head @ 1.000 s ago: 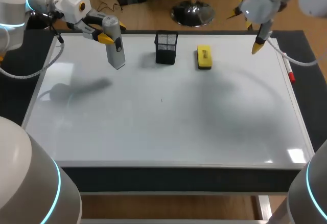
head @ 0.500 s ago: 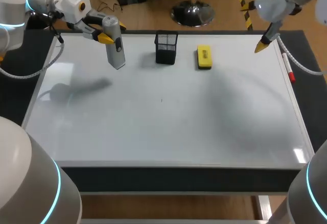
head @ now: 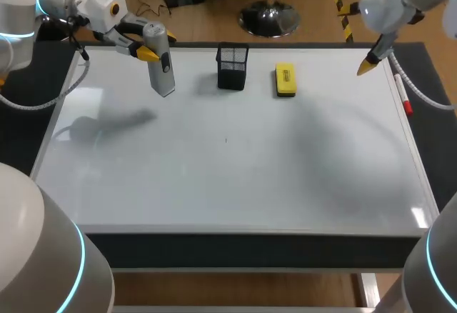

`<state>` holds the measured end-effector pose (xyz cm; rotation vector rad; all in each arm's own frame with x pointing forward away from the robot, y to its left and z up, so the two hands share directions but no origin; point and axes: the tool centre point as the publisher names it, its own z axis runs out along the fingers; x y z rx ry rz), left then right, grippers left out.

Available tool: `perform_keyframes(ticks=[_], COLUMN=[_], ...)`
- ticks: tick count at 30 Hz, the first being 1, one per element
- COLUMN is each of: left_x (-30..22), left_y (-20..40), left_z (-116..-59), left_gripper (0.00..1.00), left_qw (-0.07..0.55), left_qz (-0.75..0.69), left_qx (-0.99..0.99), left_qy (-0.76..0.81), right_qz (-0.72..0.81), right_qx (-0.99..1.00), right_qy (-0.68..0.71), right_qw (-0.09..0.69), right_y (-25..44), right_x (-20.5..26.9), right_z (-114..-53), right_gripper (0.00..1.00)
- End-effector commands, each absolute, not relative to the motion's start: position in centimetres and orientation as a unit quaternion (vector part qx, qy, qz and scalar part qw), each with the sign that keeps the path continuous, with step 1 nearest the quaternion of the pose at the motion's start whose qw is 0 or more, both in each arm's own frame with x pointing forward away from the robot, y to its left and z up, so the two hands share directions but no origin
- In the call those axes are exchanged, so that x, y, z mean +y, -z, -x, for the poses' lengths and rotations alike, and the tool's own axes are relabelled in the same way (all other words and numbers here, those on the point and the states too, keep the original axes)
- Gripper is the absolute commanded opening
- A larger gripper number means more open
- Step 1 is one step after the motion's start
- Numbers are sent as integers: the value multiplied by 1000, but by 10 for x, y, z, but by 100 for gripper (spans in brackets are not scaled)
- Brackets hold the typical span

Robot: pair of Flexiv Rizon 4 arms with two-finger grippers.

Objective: Pick up the inspection probe, press it on each red-marked spot on the whiteboard one by one, put down the probe, pick up the eraser, and wipe off all the red marks.

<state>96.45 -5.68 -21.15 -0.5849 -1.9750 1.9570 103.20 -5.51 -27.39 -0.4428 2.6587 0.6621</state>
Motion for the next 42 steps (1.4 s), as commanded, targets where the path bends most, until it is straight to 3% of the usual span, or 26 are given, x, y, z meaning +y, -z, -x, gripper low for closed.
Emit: perform_keyframes(ticks=[1, 7, 30, 42], left_x=[-56, -71, -145, -195], left_y=[211, 207, 150, 144], left_z=[-966, -984, -1065, -1082], left_gripper=[0, 0, 0, 0], left_qw=[152, 162, 79, 64], left_qz=[205, 169, 104, 97], left_qx=[-687, -695, -712, -688], left_qy=[-681, -680, -690, -716], right_qz=[157, 157, 157, 157], right_qx=[943, 943, 943, 943], right_qy=[-232, -232, -232, -232], right_qw=[181, 181, 181, 181], right_y=[273, 273, 273, 273], right_x=[-55, -55, -55, -55], right_z=[-1032, -1032, -1032, -1032], right_gripper=[100, 100, 100, 100])
